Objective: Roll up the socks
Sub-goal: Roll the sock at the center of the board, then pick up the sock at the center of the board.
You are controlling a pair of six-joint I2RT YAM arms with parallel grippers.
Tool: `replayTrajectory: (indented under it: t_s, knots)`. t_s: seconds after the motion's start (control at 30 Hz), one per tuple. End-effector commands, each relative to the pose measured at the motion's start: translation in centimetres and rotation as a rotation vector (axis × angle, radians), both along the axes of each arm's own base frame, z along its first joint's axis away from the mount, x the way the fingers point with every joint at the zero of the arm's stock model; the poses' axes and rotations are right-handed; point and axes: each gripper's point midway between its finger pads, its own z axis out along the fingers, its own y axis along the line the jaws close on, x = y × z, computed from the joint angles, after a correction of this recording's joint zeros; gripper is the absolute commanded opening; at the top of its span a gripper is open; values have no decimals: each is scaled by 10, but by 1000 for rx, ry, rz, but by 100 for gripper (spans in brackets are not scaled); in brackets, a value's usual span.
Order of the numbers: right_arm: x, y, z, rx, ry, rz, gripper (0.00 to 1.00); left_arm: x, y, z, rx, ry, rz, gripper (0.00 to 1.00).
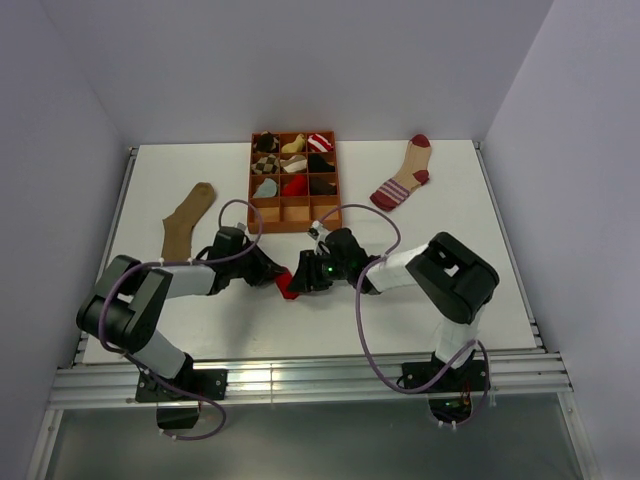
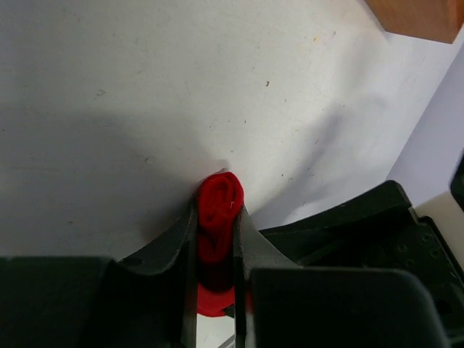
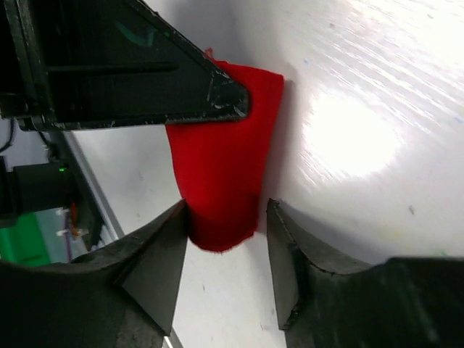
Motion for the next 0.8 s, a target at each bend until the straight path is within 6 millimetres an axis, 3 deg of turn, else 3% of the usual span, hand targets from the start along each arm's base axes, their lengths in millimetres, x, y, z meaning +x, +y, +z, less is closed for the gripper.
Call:
replayTrajectory:
  t_s: [0.0, 0.03, 0.1, 0.13, 0.2, 0.23, 0.3, 0.33, 0.4, 0.43, 0.5, 0.53, 0.6, 0.63, 0.67, 0.77]
  knots:
    - [-4, -21, -1, -127, -24, -25, 54, -24, 25, -30, 187, 124, -4, 1]
    - [2, -22, 14, -118, -63, -44, 56, -17, 25, -25, 196, 102, 5, 1]
    - [5, -28, 24, -142, -89, -63, 59, -15, 29, -16, 229, 107, 5, 1]
    - [9, -29, 44, -118, -127, -78, 59, -3, 27, -3, 228, 74, 12, 1]
    - [15, -39, 58, -141, -165, -118, 63, 12, 29, 18, 250, 30, 29, 0]
    - [21, -40, 79, -120, -209, -139, 63, 18, 31, 25, 255, 16, 40, 0]
    - [29, -56, 90, -161, -236, -188, 66, 35, 36, 47, 266, -19, 65, 1]
    - [34, -60, 111, -141, -278, -214, 67, 41, 39, 55, 273, -30, 78, 0]
    - [43, -80, 121, -188, -307, -293, 70, 66, 43, 79, 286, -87, 107, 0]
    - [48, -89, 140, -175, -344, -336, 72, 69, 46, 85, 299, -86, 114, 0]
    - [57, -114, 150, -230, -381, -431, 77, 93, 52, 106, 313, -136, 148, 0]
    - [60, -126, 170, -217, -420, -486, 80, 99, 54, 112, 318, -144, 159, 0]
    - [61, -147, 182, -239, -444, -561, 88, 120, 59, 127, 322, -175, 190, 0]
    - [64, -164, 200, -239, -492, -647, 93, 127, 63, 131, 330, -184, 208, 0]
    - [65, -176, 206, -253, -508, -687, 98, 134, 67, 134, 330, -190, 221, 0]
    - [62, -213, 234, -279, -580, -841, 100, 159, 69, 137, 333, -198, 238, 0]
